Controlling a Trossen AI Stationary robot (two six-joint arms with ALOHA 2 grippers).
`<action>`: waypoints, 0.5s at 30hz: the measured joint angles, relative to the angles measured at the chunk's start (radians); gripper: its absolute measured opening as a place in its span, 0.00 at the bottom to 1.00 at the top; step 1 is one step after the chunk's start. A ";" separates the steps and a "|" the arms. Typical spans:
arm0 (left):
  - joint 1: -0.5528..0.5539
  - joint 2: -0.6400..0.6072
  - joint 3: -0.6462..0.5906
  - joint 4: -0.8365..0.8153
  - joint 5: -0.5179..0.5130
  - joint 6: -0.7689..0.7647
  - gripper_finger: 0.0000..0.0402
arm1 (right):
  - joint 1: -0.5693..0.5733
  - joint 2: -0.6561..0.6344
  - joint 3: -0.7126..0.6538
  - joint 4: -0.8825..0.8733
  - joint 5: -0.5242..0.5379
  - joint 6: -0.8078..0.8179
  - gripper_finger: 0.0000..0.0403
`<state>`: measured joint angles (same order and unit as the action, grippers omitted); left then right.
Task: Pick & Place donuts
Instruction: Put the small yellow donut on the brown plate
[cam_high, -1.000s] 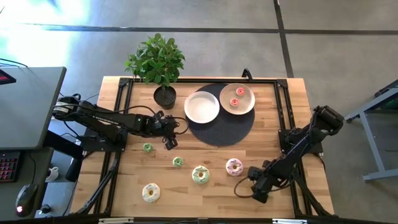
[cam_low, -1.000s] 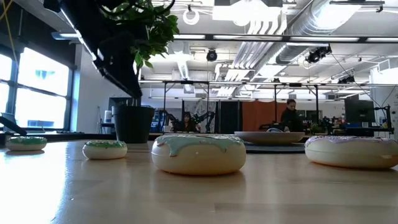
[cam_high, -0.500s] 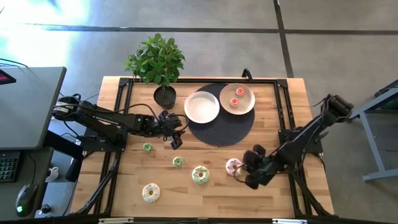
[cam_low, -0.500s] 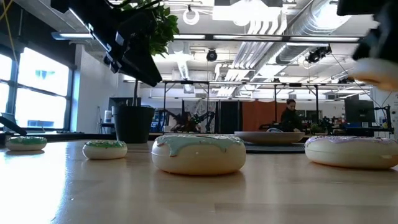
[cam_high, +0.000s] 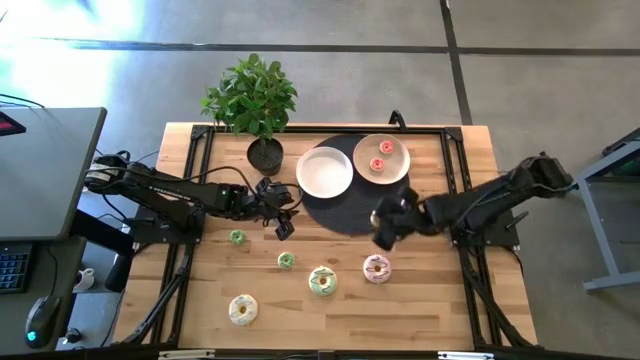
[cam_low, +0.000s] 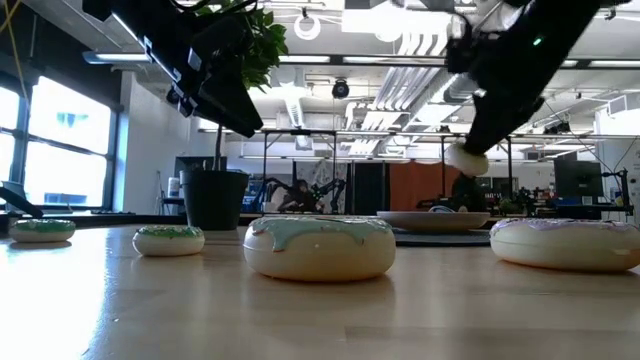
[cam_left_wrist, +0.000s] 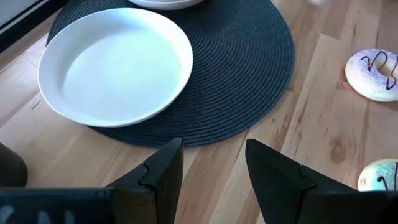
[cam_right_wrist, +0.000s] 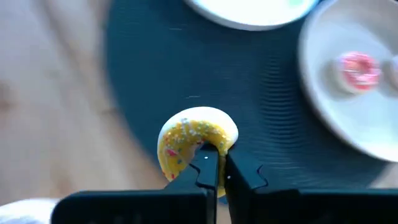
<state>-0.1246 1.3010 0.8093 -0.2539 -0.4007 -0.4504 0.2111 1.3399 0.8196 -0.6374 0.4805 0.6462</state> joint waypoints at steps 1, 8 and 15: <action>0.000 0.000 0.000 0.000 0.000 0.000 0.42 | -0.041 0.000 0.000 -0.011 -0.003 -0.027 0.01; 0.000 0.000 0.000 0.008 0.000 0.000 0.42 | -0.380 0.000 0.000 0.006 0.012 -0.276 0.03; 0.000 0.000 0.000 0.022 0.001 0.000 0.42 | -0.728 0.000 0.000 0.164 -0.212 -0.456 0.02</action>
<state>-0.1246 1.3010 0.8093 -0.2321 -0.4000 -0.4503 -0.5174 1.3396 0.8200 -0.4735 0.2688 0.1901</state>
